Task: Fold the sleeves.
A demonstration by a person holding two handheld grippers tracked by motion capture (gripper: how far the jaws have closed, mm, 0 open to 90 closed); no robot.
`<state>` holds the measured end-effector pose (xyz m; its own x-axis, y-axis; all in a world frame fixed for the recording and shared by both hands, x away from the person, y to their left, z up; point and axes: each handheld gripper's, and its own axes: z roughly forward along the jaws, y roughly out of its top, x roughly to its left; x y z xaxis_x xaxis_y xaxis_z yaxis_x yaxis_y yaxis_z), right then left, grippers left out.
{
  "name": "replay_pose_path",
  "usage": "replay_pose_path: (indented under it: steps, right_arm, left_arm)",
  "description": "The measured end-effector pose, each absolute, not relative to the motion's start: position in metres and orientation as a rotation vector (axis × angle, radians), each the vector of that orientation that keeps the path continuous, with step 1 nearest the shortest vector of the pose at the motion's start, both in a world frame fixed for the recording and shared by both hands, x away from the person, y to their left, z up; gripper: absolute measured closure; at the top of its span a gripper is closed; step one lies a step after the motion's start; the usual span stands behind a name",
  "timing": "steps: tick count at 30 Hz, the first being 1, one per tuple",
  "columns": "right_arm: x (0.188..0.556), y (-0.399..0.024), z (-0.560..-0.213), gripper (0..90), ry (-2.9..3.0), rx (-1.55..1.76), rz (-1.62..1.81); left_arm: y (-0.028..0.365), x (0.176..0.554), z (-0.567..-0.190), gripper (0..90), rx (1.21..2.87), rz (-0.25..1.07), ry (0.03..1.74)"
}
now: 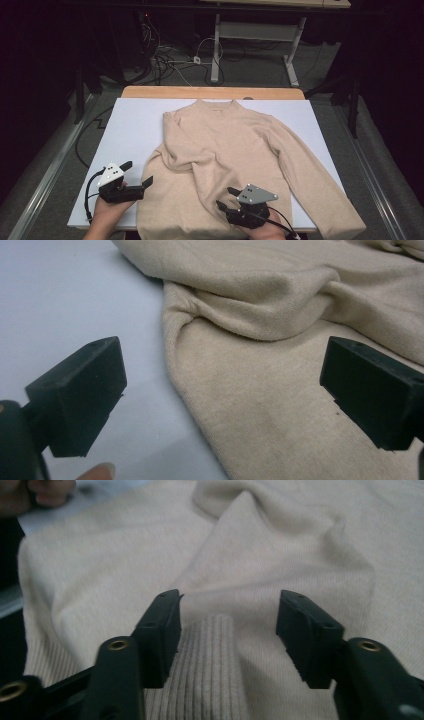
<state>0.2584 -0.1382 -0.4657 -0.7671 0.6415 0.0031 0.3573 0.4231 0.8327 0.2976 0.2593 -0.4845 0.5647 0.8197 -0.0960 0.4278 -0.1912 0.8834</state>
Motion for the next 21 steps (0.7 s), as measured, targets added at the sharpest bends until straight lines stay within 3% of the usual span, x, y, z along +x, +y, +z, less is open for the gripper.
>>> replay_pose_path:
  steps: [4,5,21]
  right_arm:
    - [0.254,-0.142,-0.472,83.3,2.402,0.845,1.206]
    - [0.252,-0.145,-0.472,85.4,2.401,0.837,1.213]
    - [0.188,-0.236,-0.451,85.0,2.220,0.924,1.288]
  left_arm:
    - [0.260,0.297,-0.484,4.2,1.802,0.507,1.024]
    - [0.261,0.296,-0.485,4.2,1.795,0.511,1.026]
    - [0.262,0.294,-0.485,3.0,1.773,0.514,1.021]
